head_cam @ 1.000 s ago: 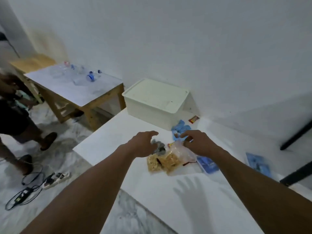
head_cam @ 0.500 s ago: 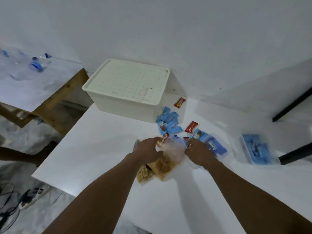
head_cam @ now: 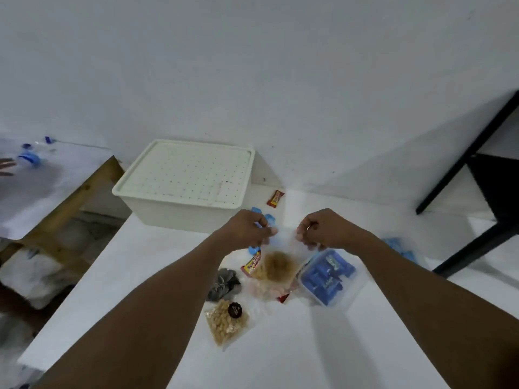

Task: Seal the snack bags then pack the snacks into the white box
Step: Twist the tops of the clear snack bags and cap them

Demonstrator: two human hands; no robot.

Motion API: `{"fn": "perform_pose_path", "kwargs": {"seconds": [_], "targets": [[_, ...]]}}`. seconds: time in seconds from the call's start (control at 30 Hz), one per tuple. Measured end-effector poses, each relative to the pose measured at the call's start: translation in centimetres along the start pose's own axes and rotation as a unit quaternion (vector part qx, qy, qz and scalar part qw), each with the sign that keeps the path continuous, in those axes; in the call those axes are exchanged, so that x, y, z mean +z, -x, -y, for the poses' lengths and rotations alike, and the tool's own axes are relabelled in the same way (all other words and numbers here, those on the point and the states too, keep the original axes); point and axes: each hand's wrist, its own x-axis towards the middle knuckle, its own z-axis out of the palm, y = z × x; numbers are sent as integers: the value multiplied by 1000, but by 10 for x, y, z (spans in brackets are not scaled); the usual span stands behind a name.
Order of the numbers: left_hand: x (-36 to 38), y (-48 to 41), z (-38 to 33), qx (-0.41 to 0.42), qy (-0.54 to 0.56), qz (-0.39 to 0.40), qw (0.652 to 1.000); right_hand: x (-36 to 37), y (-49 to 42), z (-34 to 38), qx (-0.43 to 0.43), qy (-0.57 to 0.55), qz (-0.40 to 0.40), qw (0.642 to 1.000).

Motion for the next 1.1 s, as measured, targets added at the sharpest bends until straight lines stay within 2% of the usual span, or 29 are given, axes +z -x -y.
{"fn": "perform_pose_path", "kwargs": {"seconds": [0.23, 0.33, 0.5, 0.63, 0.83, 1.0, 1.1], "targets": [[0, 41, -100, 102, 128, -65, 984, -89, 66, 44, -106, -39, -84, 990], [15, 61, -129, 137, 176, -95, 970, -114, 100, 40, -135, -96, -121, 979], [58, 85, -154, 162, 188, -121, 961, -125, 137, 18, -158, -136, -172, 963], [85, 94, -163, 178, 226, -107, 952, -123, 151, 0, -165, -141, -185, 958], [98, 91, -171, 156, 300, -73, 938, -119, 162, -24, -145, -258, -160, 942], [99, 75, -177, 129, 300, -32, 945, -128, 160, -24, -148, -291, -177, 929], [96, 63, -180, 148, 257, -16, 955, -136, 156, -19, -149, -287, -173, 930]]}}
